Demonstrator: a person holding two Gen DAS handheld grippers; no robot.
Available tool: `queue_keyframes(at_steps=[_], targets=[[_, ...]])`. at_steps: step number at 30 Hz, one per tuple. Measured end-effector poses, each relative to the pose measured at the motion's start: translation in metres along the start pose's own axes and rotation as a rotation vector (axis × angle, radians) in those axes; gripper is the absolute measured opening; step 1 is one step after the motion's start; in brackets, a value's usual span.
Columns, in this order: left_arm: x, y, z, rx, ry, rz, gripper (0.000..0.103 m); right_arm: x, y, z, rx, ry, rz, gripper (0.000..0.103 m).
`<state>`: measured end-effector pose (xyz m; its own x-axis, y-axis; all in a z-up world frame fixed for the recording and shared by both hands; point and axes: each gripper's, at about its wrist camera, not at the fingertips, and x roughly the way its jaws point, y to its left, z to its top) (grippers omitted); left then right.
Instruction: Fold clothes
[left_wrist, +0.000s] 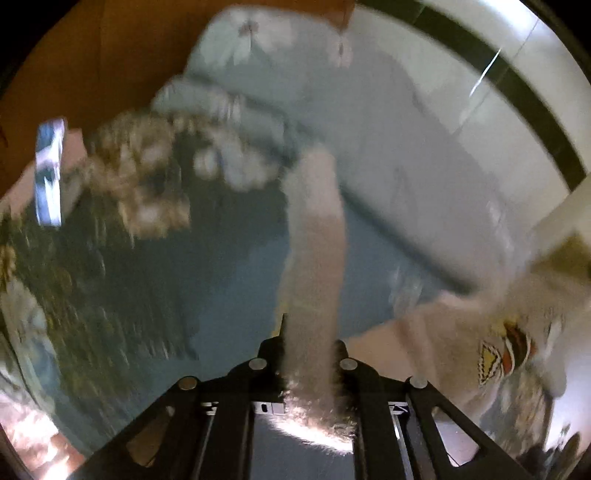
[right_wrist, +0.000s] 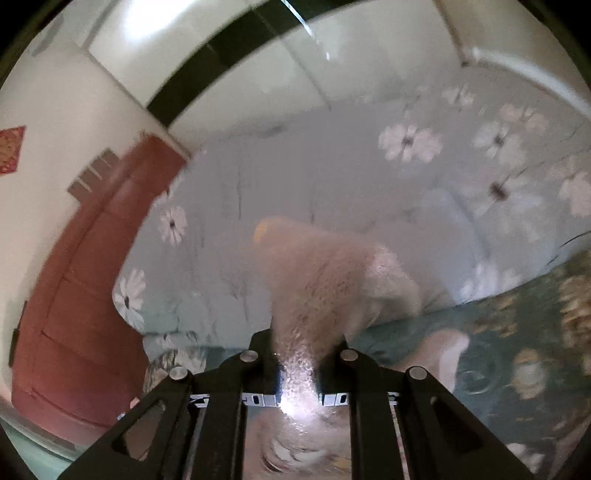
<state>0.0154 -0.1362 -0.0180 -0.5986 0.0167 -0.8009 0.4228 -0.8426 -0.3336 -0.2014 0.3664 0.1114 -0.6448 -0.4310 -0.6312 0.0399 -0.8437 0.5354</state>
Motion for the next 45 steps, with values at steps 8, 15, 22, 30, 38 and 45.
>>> queue_keyframes(at_steps=[8,15,22,30,38,45], targets=[[-0.122,-0.022,0.063,0.063,-0.302,-0.113,0.009,-0.135,0.009,-0.026,-0.044,-0.149,0.098,0.013],[-0.207,-0.008,0.078,0.131,-0.431,-0.132,0.009,-0.191,0.008,-0.077,0.003,-0.116,0.180,0.013],[-0.160,-0.002,0.109,0.169,-0.364,-0.065,0.009,-0.111,-0.024,-0.112,0.117,0.068,0.128,0.013],[-0.058,0.008,0.141,0.080,-0.303,-0.053,0.009,-0.026,-0.053,-0.111,0.141,-0.024,0.075,0.013],[0.084,0.023,0.129,0.044,-0.082,0.050,0.009,0.090,-0.128,-0.139,0.269,0.167,-0.129,0.014],[0.131,0.026,0.142,0.031,-0.028,0.093,0.009,0.111,-0.118,-0.108,0.193,0.161,-0.142,0.014]])
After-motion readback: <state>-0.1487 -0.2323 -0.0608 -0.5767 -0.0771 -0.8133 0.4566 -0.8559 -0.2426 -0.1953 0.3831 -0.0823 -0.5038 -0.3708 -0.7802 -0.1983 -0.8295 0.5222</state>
